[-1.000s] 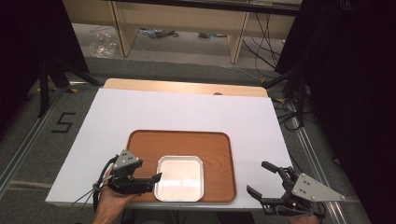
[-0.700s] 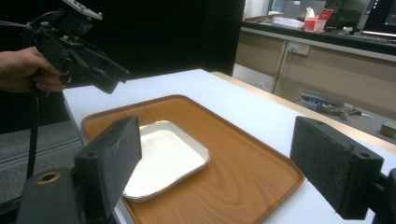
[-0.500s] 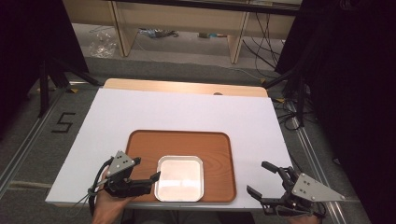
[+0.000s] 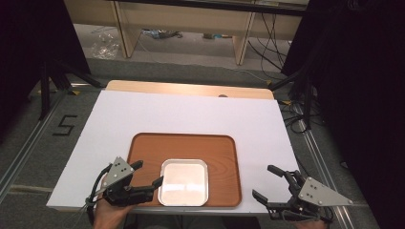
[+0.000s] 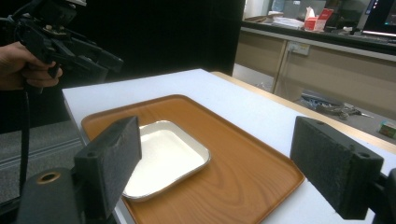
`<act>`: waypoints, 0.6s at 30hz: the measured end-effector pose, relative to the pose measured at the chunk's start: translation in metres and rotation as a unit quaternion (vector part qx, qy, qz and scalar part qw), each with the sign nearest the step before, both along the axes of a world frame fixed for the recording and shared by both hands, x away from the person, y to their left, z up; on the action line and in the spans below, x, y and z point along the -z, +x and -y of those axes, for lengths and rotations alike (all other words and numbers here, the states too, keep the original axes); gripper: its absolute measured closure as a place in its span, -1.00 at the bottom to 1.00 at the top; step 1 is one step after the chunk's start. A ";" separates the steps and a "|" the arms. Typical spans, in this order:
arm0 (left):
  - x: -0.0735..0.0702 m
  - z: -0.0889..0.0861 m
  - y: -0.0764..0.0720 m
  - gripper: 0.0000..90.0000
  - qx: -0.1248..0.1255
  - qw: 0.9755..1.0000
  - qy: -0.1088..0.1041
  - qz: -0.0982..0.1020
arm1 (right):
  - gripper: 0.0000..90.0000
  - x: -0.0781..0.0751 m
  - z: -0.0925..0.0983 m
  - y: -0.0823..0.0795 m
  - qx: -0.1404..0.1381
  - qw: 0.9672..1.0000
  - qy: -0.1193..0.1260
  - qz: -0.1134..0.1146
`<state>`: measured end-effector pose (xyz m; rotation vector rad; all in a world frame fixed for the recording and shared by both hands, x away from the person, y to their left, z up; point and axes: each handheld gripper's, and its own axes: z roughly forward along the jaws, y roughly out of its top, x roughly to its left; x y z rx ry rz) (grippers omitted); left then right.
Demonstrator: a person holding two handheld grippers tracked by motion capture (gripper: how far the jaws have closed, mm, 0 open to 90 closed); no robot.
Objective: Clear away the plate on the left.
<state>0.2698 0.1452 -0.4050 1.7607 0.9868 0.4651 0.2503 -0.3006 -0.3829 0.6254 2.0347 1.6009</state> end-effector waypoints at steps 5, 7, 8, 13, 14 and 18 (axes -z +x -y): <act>-0.002 0.000 -0.005 -0.65 0.005 1.000 -0.002 0.007 | -0.62 0.000 0.000 0.000 0.000 1.000 0.000 0.000; -0.003 0.001 -0.007 -0.65 0.004 1.000 -0.001 0.009 | -0.62 0.000 0.000 0.000 0.000 1.000 0.001 0.001; -0.003 0.002 -0.008 -0.65 0.008 1.000 0.001 0.013 | -0.62 0.000 0.000 0.000 0.000 1.000 0.002 0.001; -0.007 0.003 -0.017 -0.65 0.014 0.999 0.011 0.032 | -0.62 0.000 0.000 0.000 0.000 1.000 0.003 0.003; -0.007 0.004 -0.019 -0.65 0.010 0.999 0.006 0.032 | -0.62 0.000 0.000 0.000 -0.001 1.000 0.003 0.001; -0.009 0.005 -0.024 -0.65 0.014 0.999 0.004 0.037 | -0.62 0.000 0.000 0.000 0.000 1.000 0.002 0.002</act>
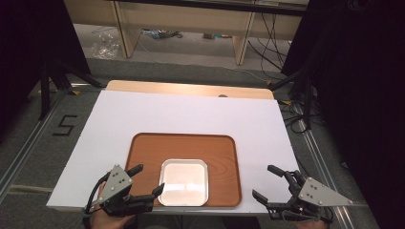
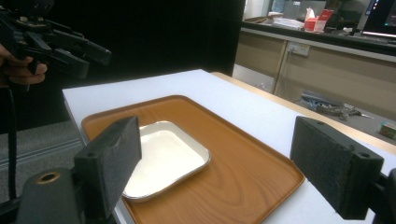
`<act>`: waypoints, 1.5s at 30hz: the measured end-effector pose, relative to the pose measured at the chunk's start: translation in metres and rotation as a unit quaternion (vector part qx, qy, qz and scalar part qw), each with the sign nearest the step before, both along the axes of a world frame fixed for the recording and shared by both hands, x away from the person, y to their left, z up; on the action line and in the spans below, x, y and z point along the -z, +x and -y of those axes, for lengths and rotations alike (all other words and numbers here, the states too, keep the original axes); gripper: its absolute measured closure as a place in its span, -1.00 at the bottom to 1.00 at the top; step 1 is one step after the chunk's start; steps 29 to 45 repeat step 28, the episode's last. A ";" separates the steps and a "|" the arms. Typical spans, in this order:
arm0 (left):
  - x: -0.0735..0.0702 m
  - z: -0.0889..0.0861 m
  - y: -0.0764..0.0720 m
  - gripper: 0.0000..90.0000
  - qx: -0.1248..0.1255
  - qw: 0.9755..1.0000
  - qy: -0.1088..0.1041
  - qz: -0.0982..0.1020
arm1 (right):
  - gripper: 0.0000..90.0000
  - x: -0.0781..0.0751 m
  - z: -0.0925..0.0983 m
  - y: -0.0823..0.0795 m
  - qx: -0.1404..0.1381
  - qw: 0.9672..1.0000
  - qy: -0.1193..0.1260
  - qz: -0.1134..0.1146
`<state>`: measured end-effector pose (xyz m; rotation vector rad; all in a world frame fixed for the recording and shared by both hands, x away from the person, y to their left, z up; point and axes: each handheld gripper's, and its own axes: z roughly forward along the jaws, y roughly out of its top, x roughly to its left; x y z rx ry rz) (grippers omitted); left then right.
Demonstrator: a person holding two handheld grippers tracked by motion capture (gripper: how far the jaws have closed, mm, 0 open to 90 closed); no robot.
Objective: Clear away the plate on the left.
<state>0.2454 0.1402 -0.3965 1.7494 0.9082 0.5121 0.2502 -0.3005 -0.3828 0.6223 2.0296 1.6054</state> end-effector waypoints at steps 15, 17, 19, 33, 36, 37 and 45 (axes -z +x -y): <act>0.000 0.005 -0.009 -0.65 0.013 1.000 0.007 0.011 | -0.62 0.000 0.000 0.000 -0.002 1.000 0.003 0.001; 0.001 0.005 -0.009 -0.65 0.006 1.000 0.002 0.000 | -0.62 0.000 0.000 0.000 -0.003 1.000 0.006 0.002; 0.000 0.004 -0.008 -0.65 0.008 1.000 0.009 0.005 | -0.62 0.000 0.000 0.000 -0.001 1.000 0.001 0.001; 0.000 0.004 -0.008 -0.65 0.006 1.000 0.007 0.005 | -0.62 0.000 0.000 0.001 -0.003 1.000 0.006 0.005; 0.000 0.004 -0.008 -0.65 0.006 1.000 0.007 0.005 | -0.62 0.000 0.000 0.001 -0.003 1.000 0.006 0.005; 0.000 0.004 -0.008 -0.65 0.006 1.000 0.007 0.005 | -0.62 0.000 0.000 0.001 -0.003 1.000 0.006 0.005; 0.000 0.004 -0.008 -0.65 0.006 1.000 0.007 0.005 | -0.62 0.000 0.000 0.001 -0.003 1.000 0.006 0.005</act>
